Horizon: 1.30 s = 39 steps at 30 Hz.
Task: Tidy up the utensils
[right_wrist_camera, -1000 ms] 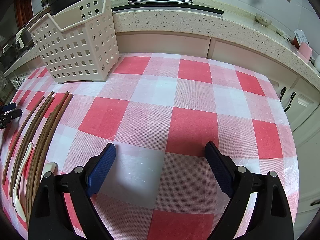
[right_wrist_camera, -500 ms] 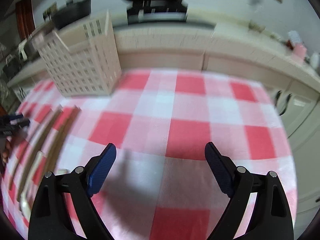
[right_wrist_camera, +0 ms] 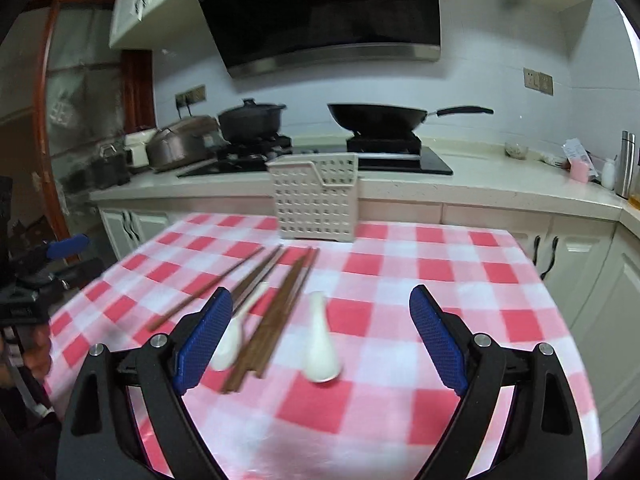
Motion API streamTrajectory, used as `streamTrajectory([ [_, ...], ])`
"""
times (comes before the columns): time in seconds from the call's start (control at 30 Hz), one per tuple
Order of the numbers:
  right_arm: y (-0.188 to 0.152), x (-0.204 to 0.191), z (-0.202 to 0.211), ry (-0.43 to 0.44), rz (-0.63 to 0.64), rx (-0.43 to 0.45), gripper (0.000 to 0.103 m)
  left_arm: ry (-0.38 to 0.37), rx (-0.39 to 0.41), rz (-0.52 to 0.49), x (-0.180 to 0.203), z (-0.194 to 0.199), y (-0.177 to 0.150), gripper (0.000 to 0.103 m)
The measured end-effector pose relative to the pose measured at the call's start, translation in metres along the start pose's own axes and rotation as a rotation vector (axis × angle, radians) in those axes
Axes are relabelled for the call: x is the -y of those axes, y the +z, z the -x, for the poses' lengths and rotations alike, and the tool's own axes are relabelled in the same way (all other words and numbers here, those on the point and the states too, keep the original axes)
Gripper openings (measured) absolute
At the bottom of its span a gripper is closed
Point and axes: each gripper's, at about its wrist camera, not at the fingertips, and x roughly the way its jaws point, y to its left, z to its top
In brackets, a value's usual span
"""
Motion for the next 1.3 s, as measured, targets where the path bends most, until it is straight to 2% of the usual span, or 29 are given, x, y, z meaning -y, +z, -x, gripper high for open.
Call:
streamTrajectory([
  [0.23,-0.006,-0.022,0.006,0.007,0.043,0.026,0.085,-0.014,-0.004,0.000,0.007,-0.009,-0.005,0.099],
  [0.77,-0.008,-0.019,0.006,0.024,0.034,0.028,0.085,0.001,-0.004,0.020,0.003,-0.013,-0.010,0.099],
  [0.97,-0.007,-0.020,0.006,0.037,0.027,0.029,0.085,-0.018,-0.011,0.053,-0.002,-0.015,-0.009,0.099],
  [1.3,-0.007,-0.020,0.006,0.038,0.030,0.027,0.085,-0.022,-0.009,0.031,0.003,-0.014,-0.011,0.099],
])
